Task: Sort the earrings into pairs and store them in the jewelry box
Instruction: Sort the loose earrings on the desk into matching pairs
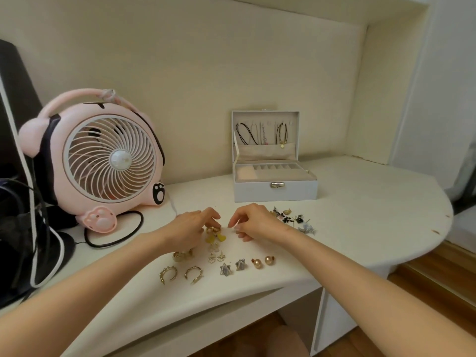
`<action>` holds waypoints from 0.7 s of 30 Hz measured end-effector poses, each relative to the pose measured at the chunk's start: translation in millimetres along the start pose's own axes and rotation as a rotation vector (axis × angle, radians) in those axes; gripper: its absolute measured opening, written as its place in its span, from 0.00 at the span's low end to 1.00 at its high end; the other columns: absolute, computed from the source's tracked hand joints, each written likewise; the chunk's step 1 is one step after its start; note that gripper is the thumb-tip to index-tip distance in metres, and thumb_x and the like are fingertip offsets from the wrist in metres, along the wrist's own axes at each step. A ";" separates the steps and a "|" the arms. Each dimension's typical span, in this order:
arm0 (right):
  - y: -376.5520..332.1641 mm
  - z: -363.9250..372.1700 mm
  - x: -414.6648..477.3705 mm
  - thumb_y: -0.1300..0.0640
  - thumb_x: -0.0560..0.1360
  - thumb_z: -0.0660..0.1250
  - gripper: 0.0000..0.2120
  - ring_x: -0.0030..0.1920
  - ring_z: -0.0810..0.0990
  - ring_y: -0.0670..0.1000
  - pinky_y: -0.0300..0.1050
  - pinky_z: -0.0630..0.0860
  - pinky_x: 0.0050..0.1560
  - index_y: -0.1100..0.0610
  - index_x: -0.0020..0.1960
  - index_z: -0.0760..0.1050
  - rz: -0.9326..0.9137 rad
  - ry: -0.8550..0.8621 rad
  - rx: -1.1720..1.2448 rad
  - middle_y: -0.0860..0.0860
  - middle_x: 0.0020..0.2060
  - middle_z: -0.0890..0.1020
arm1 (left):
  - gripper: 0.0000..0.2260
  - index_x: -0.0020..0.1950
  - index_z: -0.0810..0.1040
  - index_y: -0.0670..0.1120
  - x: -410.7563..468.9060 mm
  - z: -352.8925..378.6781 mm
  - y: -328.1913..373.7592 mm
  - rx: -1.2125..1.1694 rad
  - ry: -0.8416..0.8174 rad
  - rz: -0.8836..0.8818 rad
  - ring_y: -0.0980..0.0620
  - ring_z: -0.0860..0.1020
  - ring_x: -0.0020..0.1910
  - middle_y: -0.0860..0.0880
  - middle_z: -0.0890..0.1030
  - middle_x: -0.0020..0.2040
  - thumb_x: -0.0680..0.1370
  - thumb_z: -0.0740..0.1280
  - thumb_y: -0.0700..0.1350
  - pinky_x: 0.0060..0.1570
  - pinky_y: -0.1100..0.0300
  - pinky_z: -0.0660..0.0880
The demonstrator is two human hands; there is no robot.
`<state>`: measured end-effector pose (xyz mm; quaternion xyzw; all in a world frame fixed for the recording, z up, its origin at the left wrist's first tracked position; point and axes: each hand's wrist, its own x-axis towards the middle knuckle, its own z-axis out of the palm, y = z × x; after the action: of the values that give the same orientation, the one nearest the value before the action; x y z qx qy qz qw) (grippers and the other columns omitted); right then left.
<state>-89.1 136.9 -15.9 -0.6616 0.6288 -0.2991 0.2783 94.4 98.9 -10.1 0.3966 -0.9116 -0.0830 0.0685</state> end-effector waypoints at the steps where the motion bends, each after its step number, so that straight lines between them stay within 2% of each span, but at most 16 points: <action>1: 0.3 -1.1 0.1 0.68 0.77 0.61 0.09 0.39 0.80 0.50 0.41 0.81 0.42 0.60 0.50 0.79 0.000 0.012 0.010 0.56 0.41 0.79 | 0.26 0.68 0.63 0.48 0.5 -0.1 -0.2 -0.009 0.000 0.000 0.55 0.70 0.65 0.55 0.75 0.65 0.73 0.53 0.28 0.61 0.60 0.68; 4: 3.8 -8.4 4.1 0.69 0.76 0.60 0.12 0.34 0.78 0.47 0.35 0.77 0.31 0.59 0.48 0.80 -0.033 0.116 -0.012 0.54 0.40 0.79 | 0.24 0.66 0.64 0.48 0.7 -0.7 -3.1 -0.035 -0.001 0.005 0.55 0.71 0.64 0.55 0.76 0.64 0.73 0.52 0.29 0.60 0.62 0.68; 7: 9.8 -20.1 12.2 0.70 0.74 0.59 0.14 0.33 0.76 0.42 0.31 0.73 0.34 0.57 0.47 0.81 -0.065 0.230 -0.048 0.53 0.41 0.80 | 0.24 0.66 0.65 0.46 0.6 -2.4 -4.2 -0.060 0.002 0.013 0.55 0.71 0.63 0.54 0.76 0.64 0.74 0.52 0.29 0.59 0.62 0.69; 9: 12.5 -28.3 16.1 0.70 0.74 0.60 0.13 0.34 0.75 0.41 0.27 0.70 0.32 0.57 0.47 0.81 -0.066 0.257 -0.036 0.52 0.40 0.79 | 0.23 0.67 0.65 0.46 3.1 -3.6 -3.2 -0.076 0.009 0.018 0.54 0.71 0.63 0.53 0.75 0.64 0.74 0.53 0.29 0.60 0.62 0.69; 13: 18.0 -41.0 21.5 0.66 0.74 0.65 0.08 0.36 0.75 0.43 0.32 0.69 0.34 0.57 0.48 0.81 -0.059 0.210 -0.068 0.51 0.42 0.78 | 0.19 0.66 0.66 0.47 17.5 -4.5 0.9 -0.076 0.047 0.036 0.55 0.73 0.60 0.53 0.75 0.63 0.78 0.55 0.33 0.58 0.64 0.69; 16: 22.3 -48.5 26.0 0.65 0.74 0.66 0.07 0.37 0.75 0.43 0.31 0.71 0.36 0.58 0.50 0.80 -0.042 0.172 -0.098 0.50 0.42 0.78 | 0.16 0.66 0.66 0.48 32.7 -6.7 4.6 -0.060 0.059 0.048 0.55 0.72 0.60 0.53 0.75 0.62 0.79 0.57 0.37 0.58 0.62 0.69; 19: 29.3 -55.2 32.4 0.62 0.73 0.69 0.07 0.37 0.75 0.42 0.31 0.72 0.37 0.57 0.50 0.80 -0.039 0.151 -0.157 0.51 0.44 0.81 | 0.14 0.64 0.68 0.48 49.4 -9.2 8.2 -0.039 0.067 0.053 0.57 0.73 0.55 0.53 0.76 0.59 0.79 0.60 0.41 0.56 0.62 0.71; 21: 35.1 -60.0 37.4 0.63 0.73 0.68 0.06 0.41 0.75 0.43 0.34 0.73 0.41 0.55 0.49 0.81 -0.040 0.165 -0.203 0.50 0.46 0.80 | 0.11 0.61 0.71 0.48 60.6 -8.3 10.7 -0.022 0.076 0.060 0.56 0.73 0.53 0.52 0.77 0.56 0.78 0.62 0.43 0.53 0.63 0.72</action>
<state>-156.1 98.1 -0.3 -0.6720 0.6631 -0.2930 0.1511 47.4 60.8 3.8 0.3711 -0.9189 -0.0759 0.1102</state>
